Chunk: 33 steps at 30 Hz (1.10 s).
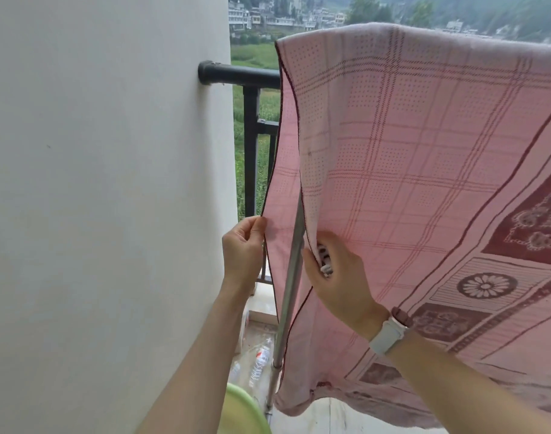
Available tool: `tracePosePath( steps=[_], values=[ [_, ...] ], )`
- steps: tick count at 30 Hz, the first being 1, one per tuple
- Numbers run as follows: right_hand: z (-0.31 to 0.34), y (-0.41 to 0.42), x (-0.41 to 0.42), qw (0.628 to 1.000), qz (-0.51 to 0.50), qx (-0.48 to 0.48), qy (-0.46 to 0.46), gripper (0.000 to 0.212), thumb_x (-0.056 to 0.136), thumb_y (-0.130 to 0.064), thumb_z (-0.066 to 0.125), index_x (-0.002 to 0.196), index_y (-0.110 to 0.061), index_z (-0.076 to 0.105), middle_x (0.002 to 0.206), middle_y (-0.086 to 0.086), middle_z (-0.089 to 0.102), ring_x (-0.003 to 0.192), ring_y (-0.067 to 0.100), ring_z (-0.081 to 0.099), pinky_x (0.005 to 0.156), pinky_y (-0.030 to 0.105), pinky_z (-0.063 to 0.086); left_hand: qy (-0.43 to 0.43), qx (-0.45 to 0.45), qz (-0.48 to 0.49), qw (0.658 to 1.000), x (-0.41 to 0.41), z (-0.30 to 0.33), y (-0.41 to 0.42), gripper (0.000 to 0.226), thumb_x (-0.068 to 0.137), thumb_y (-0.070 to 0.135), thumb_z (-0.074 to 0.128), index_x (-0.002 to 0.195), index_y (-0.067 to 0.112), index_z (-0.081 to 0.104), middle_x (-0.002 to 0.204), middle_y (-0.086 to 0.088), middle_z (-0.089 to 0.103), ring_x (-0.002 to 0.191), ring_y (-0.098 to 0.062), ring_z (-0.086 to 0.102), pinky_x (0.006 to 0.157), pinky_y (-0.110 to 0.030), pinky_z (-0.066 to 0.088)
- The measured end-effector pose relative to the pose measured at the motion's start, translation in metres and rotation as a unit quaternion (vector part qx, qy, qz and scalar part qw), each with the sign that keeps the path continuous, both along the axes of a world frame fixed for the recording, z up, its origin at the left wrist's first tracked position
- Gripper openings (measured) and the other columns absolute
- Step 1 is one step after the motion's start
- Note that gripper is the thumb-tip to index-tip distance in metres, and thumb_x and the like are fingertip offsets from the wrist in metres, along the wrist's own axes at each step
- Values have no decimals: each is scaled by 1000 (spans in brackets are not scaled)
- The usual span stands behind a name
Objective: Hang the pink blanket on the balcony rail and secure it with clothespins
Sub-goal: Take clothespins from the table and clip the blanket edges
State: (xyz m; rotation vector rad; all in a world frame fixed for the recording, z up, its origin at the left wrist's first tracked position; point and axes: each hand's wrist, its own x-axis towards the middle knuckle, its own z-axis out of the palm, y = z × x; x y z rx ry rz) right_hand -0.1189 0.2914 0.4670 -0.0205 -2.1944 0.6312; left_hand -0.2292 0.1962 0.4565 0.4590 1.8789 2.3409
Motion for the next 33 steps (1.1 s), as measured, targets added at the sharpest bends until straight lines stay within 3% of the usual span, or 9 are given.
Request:
tracePosePath(
  steps=[6, 10, 13, 17, 22, 25, 28, 30, 33],
  values=[
    [-20, -1, -15, 977, -108, 160, -86, 33, 82, -23, 55, 115, -23, 55, 87, -7, 68, 55, 8, 58, 42, 19, 40, -20, 12, -35, 999, 7, -2, -9, 20, 91, 12, 50, 77, 15, 64, 72, -5, 62, 76, -22, 56, 77, -38, 50],
    [-31, 10, -8, 967, -99, 179, -149, 40, 85, -28, 41, 124, -27, 50, 70, -6, 61, 51, 10, 56, 39, 19, 41, -26, 9, -118, 993, 3, 0, -6, 19, 92, 15, 47, 85, 12, 64, 77, -5, 64, 79, -24, 58, 77, -41, 51],
    [-30, 13, -9, 967, -71, 184, -159, 43, 83, -21, 49, 126, -26, 48, 67, -4, 59, 50, 11, 55, 39, 21, 46, -19, 23, -158, 987, 9, 0, -6, 16, 89, 19, 53, 96, 11, 64, 88, -4, 68, 85, -18, 63, 74, -29, 53],
    [-27, 24, -8, 962, -3, 165, -216, 50, 86, -20, 52, 133, -30, 36, 79, -4, 56, 62, 12, 54, 51, 28, 50, 48, -33, -82, 995, 13, -1, 2, 12, 84, 12, 61, 76, 6, 66, 71, -8, 63, 68, -14, 54, 66, -29, 48],
    [-4, 38, 5, 937, 140, 21, -319, 48, 89, -25, 52, 130, -23, 26, 100, -3, 47, 81, 6, 49, 75, 23, 42, 112, -95, -31, 989, 12, -8, 6, 38, 90, 12, 52, 56, 28, 46, 42, 12, 43, 43, -3, 35, 46, -13, 27],
    [29, 37, 7, 927, 175, 15, -331, 42, 92, -28, 44, 129, -16, 27, 103, 0, 50, 82, 5, 51, 75, 22, 43, 143, -129, -9, 981, 14, -8, 8, 36, 91, 15, 48, 59, 27, 38, 51, 10, 35, 43, -6, 34, 46, -17, 26],
    [79, 34, 1, 927, 185, 38, -322, 56, 84, -51, 33, 128, -15, 30, 112, -3, 55, 89, 14, 60, 80, 32, 53, 107, -87, 3, 990, 20, -5, 11, 9, 89, 16, 54, 84, 19, 47, 59, 5, 48, 48, -2, 43, 48, -12, 34],
    [107, 30, -4, 925, 181, 82, -323, 62, 79, -60, 29, 123, -18, 35, 104, 2, 60, 81, 14, 61, 72, 23, 52, 99, -72, 20, 992, 23, -6, 10, 9, 87, 15, 57, 92, 14, 50, 66, 4, 55, 54, -1, 49, 52, -10, 40],
    [135, 21, -13, 929, 183, 111, -302, 42, 82, -48, 44, 111, -19, 47, 87, -13, 49, 73, -4, 51, 66, 9, 42, 130, -96, 35, 986, 24, -11, 9, 11, 88, 14, 55, 91, 7, 61, 75, 1, 61, 67, -5, 55, 60, -8, 43]
  ],
)
